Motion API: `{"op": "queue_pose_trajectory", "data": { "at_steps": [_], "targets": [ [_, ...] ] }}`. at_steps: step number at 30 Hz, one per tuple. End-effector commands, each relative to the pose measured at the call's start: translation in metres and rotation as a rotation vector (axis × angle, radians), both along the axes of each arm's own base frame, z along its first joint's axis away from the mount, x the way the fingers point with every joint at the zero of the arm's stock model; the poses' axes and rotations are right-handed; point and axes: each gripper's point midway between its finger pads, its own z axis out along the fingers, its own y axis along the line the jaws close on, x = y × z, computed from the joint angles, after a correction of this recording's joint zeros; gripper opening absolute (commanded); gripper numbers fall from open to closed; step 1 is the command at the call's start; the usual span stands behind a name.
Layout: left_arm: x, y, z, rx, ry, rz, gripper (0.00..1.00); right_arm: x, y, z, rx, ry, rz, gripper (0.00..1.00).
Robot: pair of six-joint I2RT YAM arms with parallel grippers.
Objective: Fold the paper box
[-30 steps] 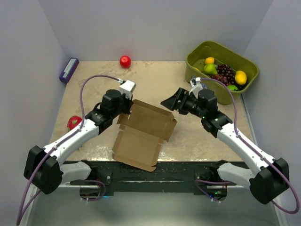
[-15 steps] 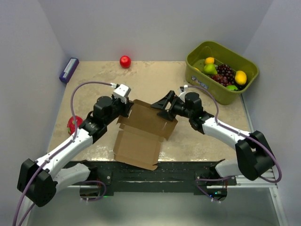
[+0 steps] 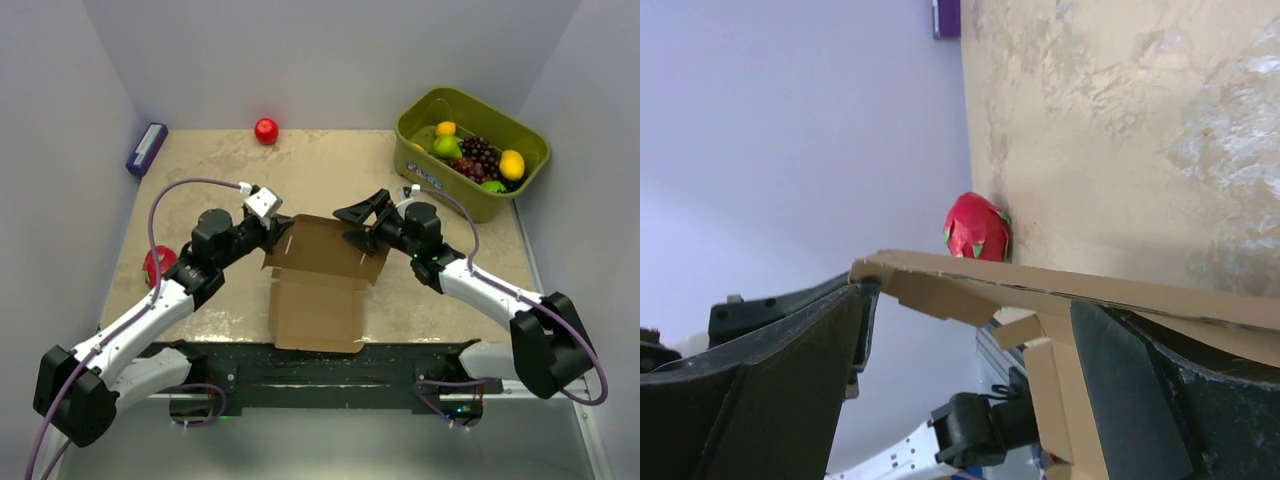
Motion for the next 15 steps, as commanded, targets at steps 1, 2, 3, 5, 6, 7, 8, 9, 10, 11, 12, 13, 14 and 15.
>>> {"op": "queue_pose_trajectory", "data": {
  "at_steps": [1, 2, 3, 5, 6, 7, 8, 9, 10, 11, 12, 13, 14, 15],
  "targets": [
    [-0.012, -0.012, 0.03, -0.025, -0.142, -0.112, 0.0, 0.009, -0.016, 0.005, 0.034, 0.001, -0.105, 0.89],
    [-0.013, -0.012, 0.031, -0.018, -0.155, -0.12, 0.0, 0.011, -0.021, 0.005, 0.032, 0.002, -0.127, 0.88],
    [-0.016, -0.014, 0.03, -0.013, -0.163, -0.139, 0.0, 0.01, -0.025, 0.001, 0.03, 0.013, -0.14, 0.88],
    [-0.019, -0.016, 0.03, 0.01, -0.184, -0.162, 0.0, 0.013, -0.036, 0.003, 0.032, 0.006, -0.177, 0.88],
    [-0.023, -0.02, 0.029, 0.018, -0.191, -0.182, 0.0, 0.013, -0.04, 0.0, 0.024, 0.012, -0.187, 0.87],
    [-0.025, -0.021, 0.028, 0.026, -0.197, -0.19, 0.0, 0.013, -0.043, -0.001, 0.02, 0.012, -0.194, 0.87],
    [-0.027, -0.022, 0.028, 0.039, -0.213, -0.199, 0.0, 0.013, -0.046, -0.002, 0.017, 0.015, -0.202, 0.86],
    [-0.03, -0.024, 0.027, 0.045, -0.219, -0.209, 0.0, 0.012, -0.048, -0.004, 0.012, 0.014, -0.202, 0.85],
    [-0.031, -0.025, 0.026, 0.053, -0.222, -0.217, 0.0, 0.012, -0.05, -0.006, 0.008, 0.019, -0.205, 0.84],
    [-0.032, -0.025, 0.026, 0.065, -0.231, -0.222, 0.0, 0.012, -0.052, -0.006, 0.007, 0.018, -0.209, 0.82],
    [-0.034, -0.026, 0.025, 0.071, -0.233, -0.226, 0.0, 0.011, -0.053, -0.011, 0.003, 0.026, -0.209, 0.81],
    [-0.034, -0.026, 0.024, 0.074, -0.234, -0.225, 0.0, 0.01, -0.053, -0.011, 0.004, 0.025, -0.207, 0.79],
    [-0.036, -0.028, 0.024, 0.075, -0.237, -0.233, 0.0, 0.01, -0.053, -0.013, 0.005, 0.026, -0.209, 0.74],
    [-0.037, -0.028, 0.024, 0.071, -0.236, -0.232, 0.0, 0.009, -0.053, -0.016, 0.002, 0.029, -0.206, 0.72]
  ]
}}
